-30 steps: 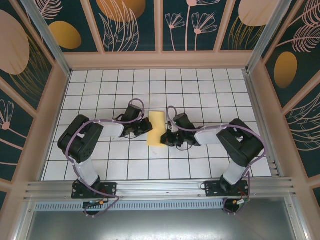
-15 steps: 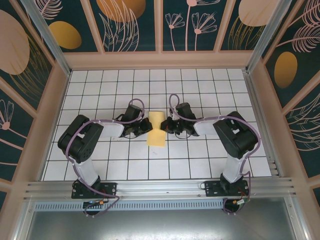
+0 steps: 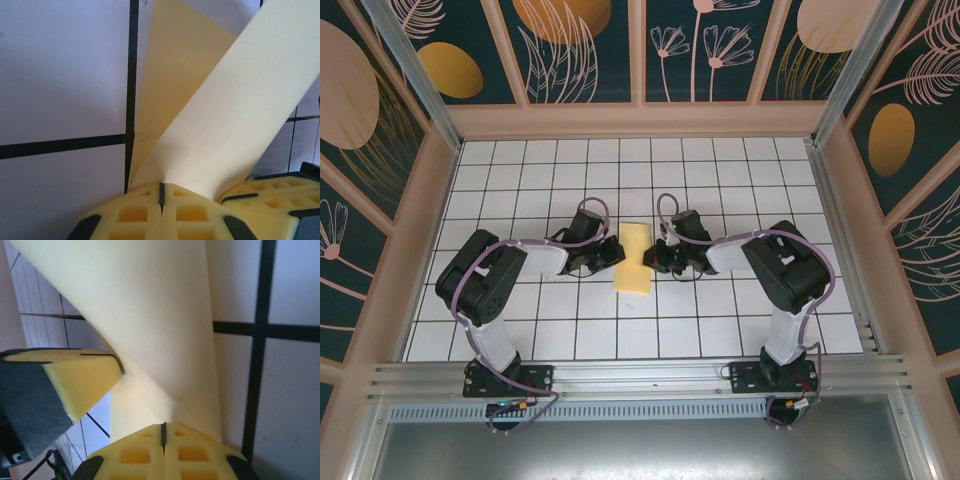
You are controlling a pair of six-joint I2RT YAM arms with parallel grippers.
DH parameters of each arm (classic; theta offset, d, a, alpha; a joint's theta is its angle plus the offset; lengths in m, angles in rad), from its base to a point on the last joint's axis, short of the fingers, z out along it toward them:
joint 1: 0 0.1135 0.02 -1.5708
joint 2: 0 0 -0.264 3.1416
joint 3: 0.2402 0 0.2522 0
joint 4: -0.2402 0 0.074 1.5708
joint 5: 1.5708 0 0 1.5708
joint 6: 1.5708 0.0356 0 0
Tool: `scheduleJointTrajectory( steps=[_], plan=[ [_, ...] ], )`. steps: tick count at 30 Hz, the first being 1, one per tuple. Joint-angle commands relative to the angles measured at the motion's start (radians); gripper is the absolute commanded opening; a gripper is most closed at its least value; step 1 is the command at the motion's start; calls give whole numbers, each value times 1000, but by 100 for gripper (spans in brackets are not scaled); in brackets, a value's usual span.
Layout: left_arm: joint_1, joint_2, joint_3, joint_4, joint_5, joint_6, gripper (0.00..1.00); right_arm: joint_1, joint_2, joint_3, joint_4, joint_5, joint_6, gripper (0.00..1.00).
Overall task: Fold a paper plane with a square sheet of paper (pick it up from the middle)
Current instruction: Fold the square sheet of paper in half at the center of the table.
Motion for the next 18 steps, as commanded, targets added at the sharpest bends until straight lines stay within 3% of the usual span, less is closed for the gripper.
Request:
scheduleJointTrajectory(
  steps=[1,18],
  plan=[
    [-8,56,-40,-106,-35,27,0,-18,-46,65,-14,-19,-23,0],
    [-8,54,-57,-97,-37,30,0,-45,100,93,-49,14,-26,0]
  ],
)
